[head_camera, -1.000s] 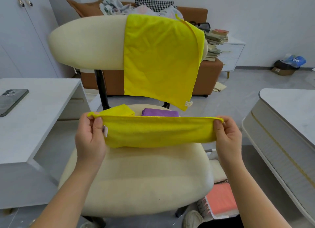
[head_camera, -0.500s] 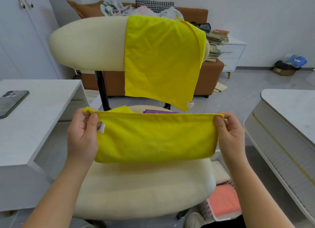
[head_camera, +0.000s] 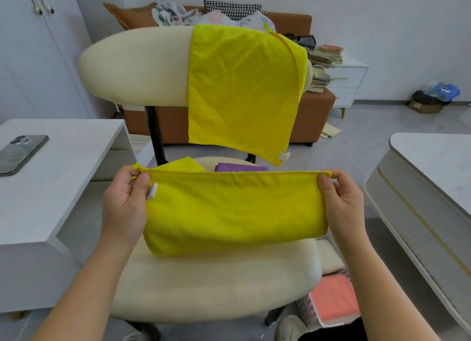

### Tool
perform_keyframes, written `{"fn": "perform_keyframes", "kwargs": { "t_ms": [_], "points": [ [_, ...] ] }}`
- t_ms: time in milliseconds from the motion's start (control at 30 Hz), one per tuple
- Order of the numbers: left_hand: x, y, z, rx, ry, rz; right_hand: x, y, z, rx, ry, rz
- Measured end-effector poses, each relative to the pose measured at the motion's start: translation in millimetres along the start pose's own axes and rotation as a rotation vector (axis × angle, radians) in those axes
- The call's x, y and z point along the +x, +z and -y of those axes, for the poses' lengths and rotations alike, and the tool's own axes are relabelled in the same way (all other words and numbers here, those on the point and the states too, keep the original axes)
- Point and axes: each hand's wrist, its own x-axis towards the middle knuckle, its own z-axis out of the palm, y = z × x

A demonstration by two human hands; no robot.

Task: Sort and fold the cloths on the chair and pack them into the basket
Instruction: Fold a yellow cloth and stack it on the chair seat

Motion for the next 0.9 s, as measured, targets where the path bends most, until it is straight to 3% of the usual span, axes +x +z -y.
{"fn": "perform_keyframes", "kwargs": {
  "t_ms": [333, 433, 633, 900],
  "points": [
    [4, 3, -16, -0.271, 0.012, -0.055, 6, 1, 3, 0.185, -0.17, -0.025],
    [2, -2, -7, -0.288, -0.12, -0.015, -1, -1, 1, 0.117, -0.083, -0.007],
    [-9, -14, 6, -0.176, -0.452, 0.207, -16, -15, -13, -0.028, 0.239, 0.238],
    [-15, -25, -4, -0.193, -0.397, 0.134, -20, -13, 7, 0.046, 0.269, 0.145]
  ]
}}
